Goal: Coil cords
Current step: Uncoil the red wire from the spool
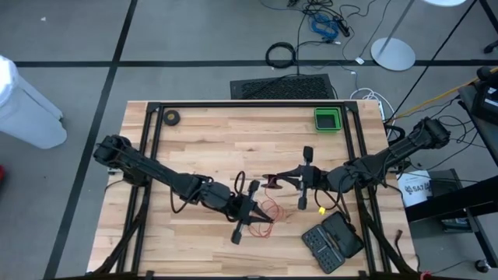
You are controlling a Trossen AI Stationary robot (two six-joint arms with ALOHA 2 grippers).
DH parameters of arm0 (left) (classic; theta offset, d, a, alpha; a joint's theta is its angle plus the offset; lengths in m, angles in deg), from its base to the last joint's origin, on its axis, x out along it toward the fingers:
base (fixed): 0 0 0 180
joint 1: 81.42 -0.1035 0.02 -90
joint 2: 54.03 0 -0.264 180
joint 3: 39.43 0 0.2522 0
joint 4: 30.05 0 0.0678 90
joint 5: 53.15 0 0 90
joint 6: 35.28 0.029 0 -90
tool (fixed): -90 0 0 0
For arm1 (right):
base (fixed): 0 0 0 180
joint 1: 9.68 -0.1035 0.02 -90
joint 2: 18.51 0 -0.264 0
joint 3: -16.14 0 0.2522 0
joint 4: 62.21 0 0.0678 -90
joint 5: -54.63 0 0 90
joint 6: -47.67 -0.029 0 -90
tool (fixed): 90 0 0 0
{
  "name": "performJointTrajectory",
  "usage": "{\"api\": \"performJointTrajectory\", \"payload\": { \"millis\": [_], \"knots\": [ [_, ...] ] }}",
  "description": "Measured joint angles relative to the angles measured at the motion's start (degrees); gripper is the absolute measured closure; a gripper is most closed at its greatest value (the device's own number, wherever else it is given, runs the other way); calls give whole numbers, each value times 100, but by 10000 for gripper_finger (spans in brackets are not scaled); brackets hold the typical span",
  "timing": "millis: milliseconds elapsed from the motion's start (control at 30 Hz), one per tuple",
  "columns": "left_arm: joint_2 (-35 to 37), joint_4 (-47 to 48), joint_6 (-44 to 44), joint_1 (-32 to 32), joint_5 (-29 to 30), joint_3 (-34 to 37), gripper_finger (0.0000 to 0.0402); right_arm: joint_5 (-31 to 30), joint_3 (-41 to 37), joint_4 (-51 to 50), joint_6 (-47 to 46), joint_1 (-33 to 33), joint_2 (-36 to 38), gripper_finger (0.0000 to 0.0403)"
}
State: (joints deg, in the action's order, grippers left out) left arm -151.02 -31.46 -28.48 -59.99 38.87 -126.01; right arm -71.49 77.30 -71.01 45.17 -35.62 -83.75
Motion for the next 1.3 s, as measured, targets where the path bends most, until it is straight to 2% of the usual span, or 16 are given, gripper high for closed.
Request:
{"api": "performJointTrajectory", "payload": {
  "millis": [267, 633, 733, 900, 1067, 1200, 1300],
  "knots": [
    [8, -332, -4, 11, 406, 0, 400, -9, 0, -3, -134, 62, -32, 402],
    [-387, -1821, 153, 266, 391, 0, 400, -12, 0, 50, -282, 325, -298, 402],
    [-570, -2085, 148, 244, 210, 0, 400, -11, 0, 45, -284, 350, -328, 403],
    [-781, -1914, 153, 107, -249, 0, 400, -6, 0, 45, -266, 350, -318, 403],
    [-790, -1196, 140, -84, -925, 0, 400, -2, 0, 34, -149, 303, -143, 403],
    [-790, -619, 105, -128, -944, 0, 398, -4, 0, 33, -130, 148, 190, 403],
    [-790, -271, 105, -122, -873, 0, 381, -12, 0, -16, -130, -49, 420, 403]
  ]
}}
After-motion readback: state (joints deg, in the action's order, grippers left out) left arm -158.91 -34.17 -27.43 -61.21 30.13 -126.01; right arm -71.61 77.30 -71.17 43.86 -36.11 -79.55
